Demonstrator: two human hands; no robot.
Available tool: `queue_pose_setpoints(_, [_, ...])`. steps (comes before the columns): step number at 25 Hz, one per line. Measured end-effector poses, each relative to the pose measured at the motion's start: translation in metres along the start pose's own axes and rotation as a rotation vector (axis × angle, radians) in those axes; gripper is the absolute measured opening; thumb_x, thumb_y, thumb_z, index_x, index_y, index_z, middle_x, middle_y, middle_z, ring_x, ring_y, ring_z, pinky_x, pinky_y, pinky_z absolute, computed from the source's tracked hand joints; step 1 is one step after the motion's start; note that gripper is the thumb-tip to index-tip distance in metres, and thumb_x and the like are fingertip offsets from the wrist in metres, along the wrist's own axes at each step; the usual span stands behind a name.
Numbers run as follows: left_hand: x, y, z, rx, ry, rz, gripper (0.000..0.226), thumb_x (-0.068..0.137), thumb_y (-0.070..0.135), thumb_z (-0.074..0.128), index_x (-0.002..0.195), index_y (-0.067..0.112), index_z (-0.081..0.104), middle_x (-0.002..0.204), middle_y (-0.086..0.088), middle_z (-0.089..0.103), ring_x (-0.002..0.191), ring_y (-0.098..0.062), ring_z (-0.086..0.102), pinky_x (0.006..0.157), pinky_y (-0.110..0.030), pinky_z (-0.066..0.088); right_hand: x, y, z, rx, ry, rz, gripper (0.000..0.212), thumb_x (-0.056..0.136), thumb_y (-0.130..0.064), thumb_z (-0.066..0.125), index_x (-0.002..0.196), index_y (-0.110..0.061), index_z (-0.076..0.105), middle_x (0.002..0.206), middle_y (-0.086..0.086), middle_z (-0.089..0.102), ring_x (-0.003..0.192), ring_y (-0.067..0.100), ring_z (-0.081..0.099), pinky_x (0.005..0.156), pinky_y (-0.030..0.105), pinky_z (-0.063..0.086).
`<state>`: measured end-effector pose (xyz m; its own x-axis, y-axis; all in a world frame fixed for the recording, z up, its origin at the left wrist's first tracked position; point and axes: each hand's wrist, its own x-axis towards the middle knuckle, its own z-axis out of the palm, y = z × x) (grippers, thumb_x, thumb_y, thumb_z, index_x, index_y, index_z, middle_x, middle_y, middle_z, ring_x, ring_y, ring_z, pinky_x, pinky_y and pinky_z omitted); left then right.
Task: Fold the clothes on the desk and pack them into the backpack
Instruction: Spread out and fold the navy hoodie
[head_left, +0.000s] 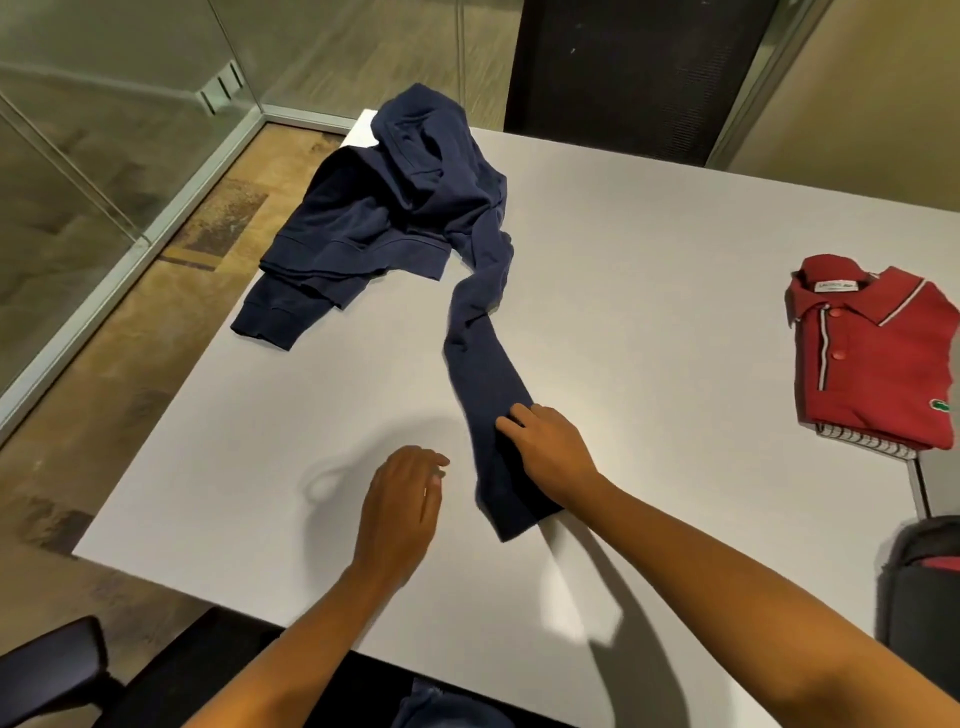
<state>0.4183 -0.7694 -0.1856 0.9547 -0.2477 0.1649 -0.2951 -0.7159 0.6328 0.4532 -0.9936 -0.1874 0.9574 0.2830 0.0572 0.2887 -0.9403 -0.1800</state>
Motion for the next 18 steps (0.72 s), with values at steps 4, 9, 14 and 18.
queue_pose_setpoints(4, [0.023, -0.009, -0.003, 0.009, 0.056, -0.025, 0.024, 0.094, 0.018, 0.040, 0.102, 0.023, 0.063, 0.106, 0.011, 0.061, 0.103, -0.003, 0.051, 0.095, -0.007, 0.029, -0.052, 0.032, 0.000, -0.060, 0.049, 0.190, 0.025, 0.073, 0.003, 0.068, 0.090, -0.013, 0.064, 0.072, 0.003, 0.054, 0.056, 0.025, 0.044, 0.055, 0.032, 0.037])
queue_pose_setpoints(9, [0.065, -0.012, -0.003, 0.045, 0.110, -0.024, 0.021, 0.093, 0.011, 0.047, 0.103, 0.019, 0.064, 0.106, 0.007, 0.063, 0.101, -0.010, 0.055, 0.092, -0.015, 0.033, -0.084, 0.055, -0.006, -0.051, 0.097, 0.421, 0.023, 0.068, 0.011, 0.064, 0.075, -0.010, 0.061, 0.064, 0.004, 0.051, 0.053, 0.024, 0.041, 0.059, 0.033, 0.041])
queue_pose_setpoints(14, [0.138, -0.022, 0.002, 0.203, 0.134, 0.074, 0.022, 0.088, 0.004, 0.059, 0.110, 0.009, 0.064, 0.111, -0.006, 0.065, 0.106, -0.025, 0.058, 0.093, -0.034, 0.043, -0.033, 0.044, -0.017, 0.141, 0.240, 0.557, 0.024, 0.068, 0.015, 0.053, 0.073, -0.008, 0.052, 0.072, 0.005, 0.052, 0.062, 0.022, 0.042, 0.052, 0.031, 0.033])
queue_pose_setpoints(18, [0.207, -0.031, 0.009, 0.351, -0.001, -0.043, 0.043, 0.089, 0.008, 0.060, 0.132, 0.005, 0.053, 0.139, -0.014, 0.051, 0.131, -0.034, 0.044, 0.109, -0.044, 0.034, 0.029, 0.045, -0.015, 0.229, 0.268, 0.288, 0.036, 0.075, 0.010, 0.060, 0.109, -0.002, 0.063, 0.105, 0.013, 0.062, 0.088, 0.028, 0.058, 0.074, 0.036, 0.053])
